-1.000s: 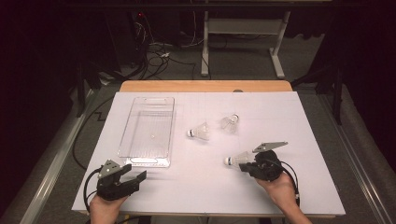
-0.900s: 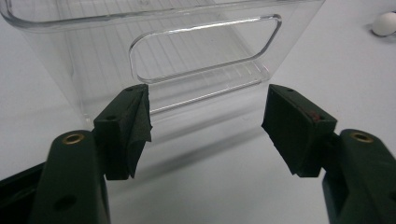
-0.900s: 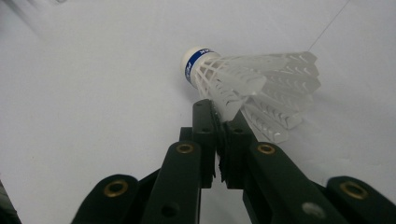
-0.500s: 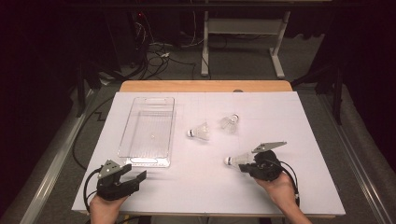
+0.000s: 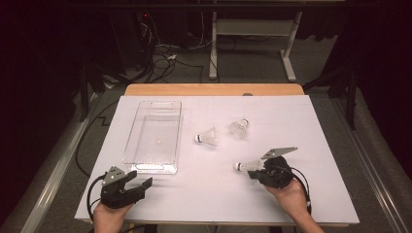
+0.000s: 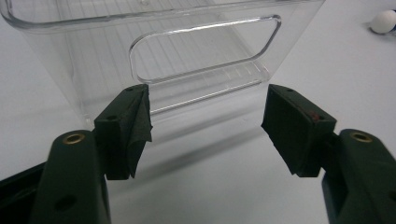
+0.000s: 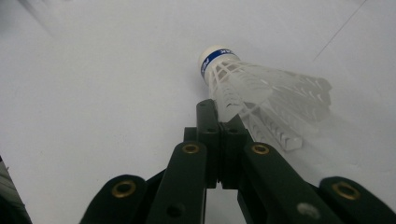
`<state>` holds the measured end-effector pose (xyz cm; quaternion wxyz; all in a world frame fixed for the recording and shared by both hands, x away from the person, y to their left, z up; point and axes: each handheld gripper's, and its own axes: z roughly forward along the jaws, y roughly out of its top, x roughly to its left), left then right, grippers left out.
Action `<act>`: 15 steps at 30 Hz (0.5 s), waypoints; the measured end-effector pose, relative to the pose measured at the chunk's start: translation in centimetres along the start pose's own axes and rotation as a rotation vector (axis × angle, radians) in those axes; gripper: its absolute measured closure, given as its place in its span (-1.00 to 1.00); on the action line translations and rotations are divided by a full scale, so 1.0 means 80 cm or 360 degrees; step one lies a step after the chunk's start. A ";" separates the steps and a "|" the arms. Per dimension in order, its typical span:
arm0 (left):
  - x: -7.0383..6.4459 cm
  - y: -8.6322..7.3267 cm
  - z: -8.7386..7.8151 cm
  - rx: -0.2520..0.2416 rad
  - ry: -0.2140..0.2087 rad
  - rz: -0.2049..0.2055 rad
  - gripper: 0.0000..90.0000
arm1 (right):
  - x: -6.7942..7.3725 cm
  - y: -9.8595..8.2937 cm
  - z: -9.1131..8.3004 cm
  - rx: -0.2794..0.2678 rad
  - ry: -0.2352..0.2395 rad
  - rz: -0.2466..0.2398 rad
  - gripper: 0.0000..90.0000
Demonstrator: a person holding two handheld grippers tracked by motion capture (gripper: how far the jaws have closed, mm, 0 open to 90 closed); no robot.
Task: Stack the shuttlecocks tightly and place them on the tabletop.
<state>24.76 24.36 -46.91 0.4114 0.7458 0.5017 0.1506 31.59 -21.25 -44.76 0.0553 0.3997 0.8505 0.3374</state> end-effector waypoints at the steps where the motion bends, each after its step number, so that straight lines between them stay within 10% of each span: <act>1: 0.000 0.000 0.000 -0.0001 0.0000 0.0000 -0.26 | 0.000 0.000 0.000 0.0000 0.0001 0.0001 1.00; 15: 0.000 0.000 0.000 0.0002 -0.0004 0.0000 -0.26 | -0.001 0.008 -0.004 -0.0020 0.0013 -0.0005 1.00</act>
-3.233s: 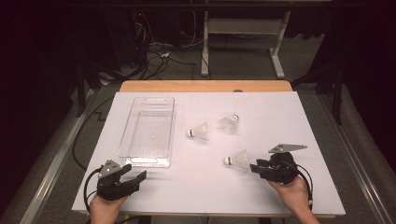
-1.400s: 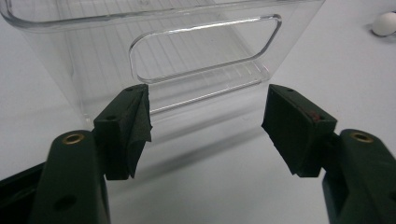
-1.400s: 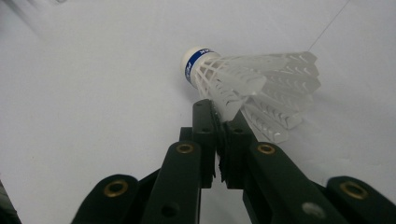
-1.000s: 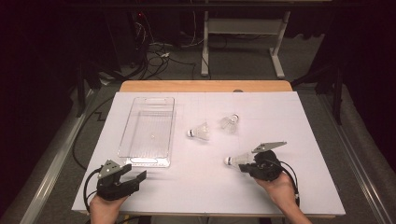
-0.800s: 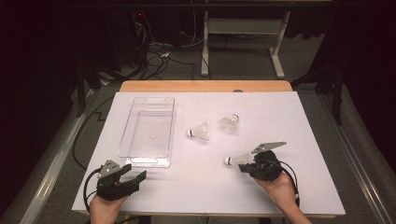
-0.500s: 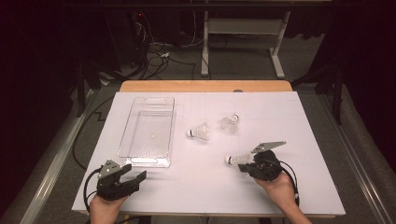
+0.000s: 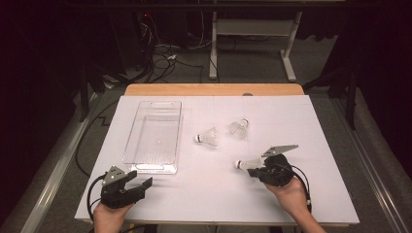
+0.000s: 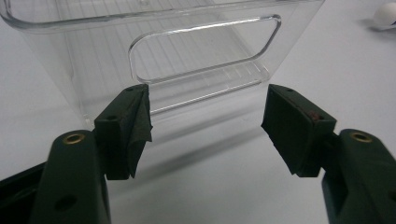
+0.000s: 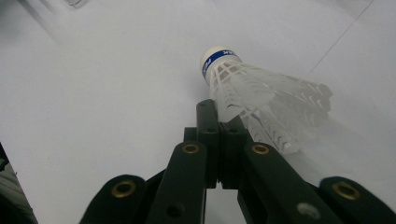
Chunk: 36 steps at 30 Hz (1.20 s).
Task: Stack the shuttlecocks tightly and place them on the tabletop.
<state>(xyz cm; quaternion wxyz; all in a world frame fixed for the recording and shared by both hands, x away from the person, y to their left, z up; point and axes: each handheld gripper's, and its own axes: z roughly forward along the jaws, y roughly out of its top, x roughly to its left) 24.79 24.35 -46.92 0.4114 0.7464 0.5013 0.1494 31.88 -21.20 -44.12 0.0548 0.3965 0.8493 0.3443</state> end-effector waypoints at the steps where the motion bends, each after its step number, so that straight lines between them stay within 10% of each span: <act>1: 0.000 0.000 0.000 0.0000 0.0000 0.0000 -0.26 | 0.000 0.001 0.000 -0.0003 -0.0001 0.0001 1.00; 36: 0.000 0.000 0.000 0.0001 -0.0002 0.0004 -0.26 | -0.007 0.034 -0.002 -0.0065 0.0002 -0.0005 1.00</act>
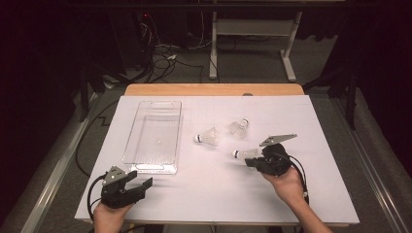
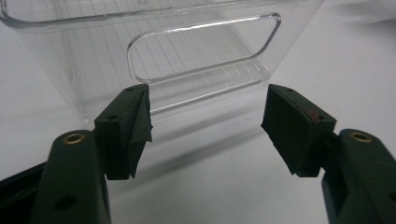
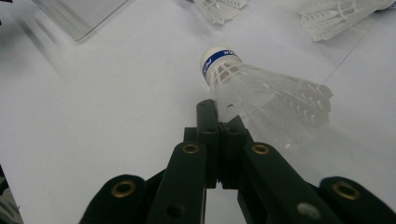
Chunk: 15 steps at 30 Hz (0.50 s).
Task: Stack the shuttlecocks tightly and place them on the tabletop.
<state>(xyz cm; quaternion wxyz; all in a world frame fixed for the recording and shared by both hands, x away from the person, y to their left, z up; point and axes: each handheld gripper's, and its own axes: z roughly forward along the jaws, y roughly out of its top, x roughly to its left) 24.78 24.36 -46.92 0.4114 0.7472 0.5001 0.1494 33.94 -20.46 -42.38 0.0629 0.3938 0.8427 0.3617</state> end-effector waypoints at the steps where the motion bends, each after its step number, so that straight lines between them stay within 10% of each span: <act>1: 0.001 0.000 0.000 -0.0004 0.0003 -0.0007 -0.26 | -0.001 0.001 0.000 -0.0005 0.0001 0.0005 1.00; 15: 0.001 0.001 0.001 0.0008 0.0001 -0.0007 -0.26 | -0.008 0.019 0.009 -0.0011 0.0005 0.0017 1.00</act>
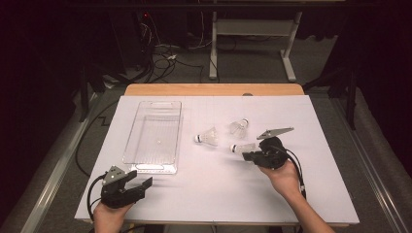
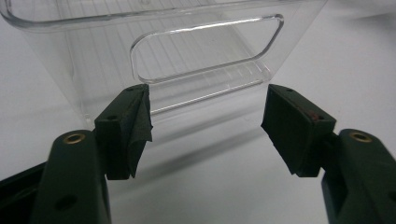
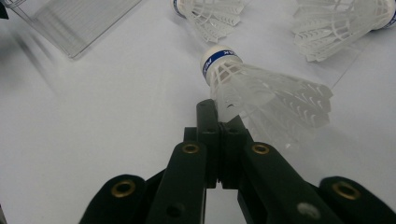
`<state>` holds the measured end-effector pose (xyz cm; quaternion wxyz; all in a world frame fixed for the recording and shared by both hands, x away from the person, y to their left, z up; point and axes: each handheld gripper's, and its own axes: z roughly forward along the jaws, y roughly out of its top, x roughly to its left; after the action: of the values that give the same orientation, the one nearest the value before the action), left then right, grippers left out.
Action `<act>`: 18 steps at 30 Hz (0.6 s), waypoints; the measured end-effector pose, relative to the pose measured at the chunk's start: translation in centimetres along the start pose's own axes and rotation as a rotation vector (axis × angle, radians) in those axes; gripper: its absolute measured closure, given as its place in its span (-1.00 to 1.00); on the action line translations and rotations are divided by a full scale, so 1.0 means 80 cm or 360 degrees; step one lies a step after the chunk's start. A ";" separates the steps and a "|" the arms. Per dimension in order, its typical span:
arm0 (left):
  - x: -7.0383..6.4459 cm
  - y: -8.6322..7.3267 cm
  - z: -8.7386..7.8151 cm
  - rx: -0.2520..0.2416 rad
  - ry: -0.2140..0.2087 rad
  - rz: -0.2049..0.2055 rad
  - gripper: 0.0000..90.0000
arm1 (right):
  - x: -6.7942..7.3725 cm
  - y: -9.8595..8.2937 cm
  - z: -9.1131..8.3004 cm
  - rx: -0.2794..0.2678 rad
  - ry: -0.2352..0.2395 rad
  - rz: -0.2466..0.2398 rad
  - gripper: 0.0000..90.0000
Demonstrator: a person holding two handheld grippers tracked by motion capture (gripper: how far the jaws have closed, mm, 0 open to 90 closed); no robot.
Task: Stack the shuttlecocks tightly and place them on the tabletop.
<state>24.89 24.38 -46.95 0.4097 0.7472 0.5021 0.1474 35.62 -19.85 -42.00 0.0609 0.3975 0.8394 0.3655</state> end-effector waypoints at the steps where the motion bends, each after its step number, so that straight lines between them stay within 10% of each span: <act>1: 0.000 0.000 0.000 -0.0007 0.0004 -0.0002 -0.26 | 0.000 0.002 0.000 0.0002 -0.0002 -0.0003 1.00; 18: -0.001 0.001 0.001 -0.0002 -0.0004 0.0012 -0.26 | -0.002 0.020 0.011 0.0043 -0.0002 -0.0016 1.00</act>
<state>24.97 24.25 -46.96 0.4103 0.7491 0.4986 0.1482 37.03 -18.79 -41.60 0.0579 0.3943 0.8463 0.3536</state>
